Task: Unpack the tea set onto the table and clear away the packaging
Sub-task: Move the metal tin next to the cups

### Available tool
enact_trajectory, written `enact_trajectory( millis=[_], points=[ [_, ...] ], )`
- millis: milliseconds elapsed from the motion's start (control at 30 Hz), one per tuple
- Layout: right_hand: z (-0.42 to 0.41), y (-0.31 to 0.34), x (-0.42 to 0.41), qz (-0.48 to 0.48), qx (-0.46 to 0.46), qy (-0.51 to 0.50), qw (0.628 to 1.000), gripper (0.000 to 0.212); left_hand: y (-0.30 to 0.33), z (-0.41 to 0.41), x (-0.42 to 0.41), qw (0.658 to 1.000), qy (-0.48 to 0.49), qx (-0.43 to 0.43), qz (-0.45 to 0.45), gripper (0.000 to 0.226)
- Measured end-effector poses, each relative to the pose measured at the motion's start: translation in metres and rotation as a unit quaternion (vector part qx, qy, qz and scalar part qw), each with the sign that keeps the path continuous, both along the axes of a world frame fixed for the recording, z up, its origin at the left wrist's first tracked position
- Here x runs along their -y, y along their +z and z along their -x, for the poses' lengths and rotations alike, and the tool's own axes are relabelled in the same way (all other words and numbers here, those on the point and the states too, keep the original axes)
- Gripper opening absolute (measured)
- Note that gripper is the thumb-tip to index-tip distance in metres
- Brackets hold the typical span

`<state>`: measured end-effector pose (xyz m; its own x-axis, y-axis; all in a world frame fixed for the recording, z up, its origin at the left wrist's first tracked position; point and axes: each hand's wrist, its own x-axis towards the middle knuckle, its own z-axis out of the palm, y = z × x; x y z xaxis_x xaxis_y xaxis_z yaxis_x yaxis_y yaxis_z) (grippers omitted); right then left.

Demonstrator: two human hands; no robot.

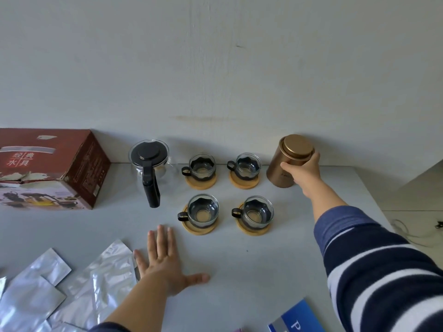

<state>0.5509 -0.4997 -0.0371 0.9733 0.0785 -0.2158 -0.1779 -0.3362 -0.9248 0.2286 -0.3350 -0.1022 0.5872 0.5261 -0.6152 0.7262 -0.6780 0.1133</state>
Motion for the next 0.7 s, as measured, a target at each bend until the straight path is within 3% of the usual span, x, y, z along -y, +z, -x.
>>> enact_trajectory(
  millis=[233, 300, 433, 567, 700],
  points=[
    [0.005, 0.008, 0.008, 0.032, -0.053, 0.014, 0.998, 0.138, 0.002, 0.001, 0.002, 1.000, -0.004, 0.002, -0.008, 0.148],
    [0.023, 0.011, 0.010, 0.069, -0.029, -0.009, 0.997, 0.127, 0.004, -0.001, 0.002, 1.000, -0.010, -0.011, -0.009, 0.148],
    [0.079, 0.025, 0.005, 0.108, 0.062, -0.003, 0.992, 0.083, 0.018, -0.003, -0.003, 0.999, -0.031, -0.014, -0.017, 0.128],
    [0.142, 0.049, -0.016, 0.166, 0.094, 0.119, 0.974, 0.059, 0.048, 0.011, -0.027, 0.996, -0.071, 0.050, -0.031, 0.089],
    [0.219, 0.057, -0.045, 0.181, 0.075, 0.230, 0.953, 0.050, 0.065, 0.063, -0.067, 0.992, -0.040, 0.097, -0.067, 0.067]
  ],
)
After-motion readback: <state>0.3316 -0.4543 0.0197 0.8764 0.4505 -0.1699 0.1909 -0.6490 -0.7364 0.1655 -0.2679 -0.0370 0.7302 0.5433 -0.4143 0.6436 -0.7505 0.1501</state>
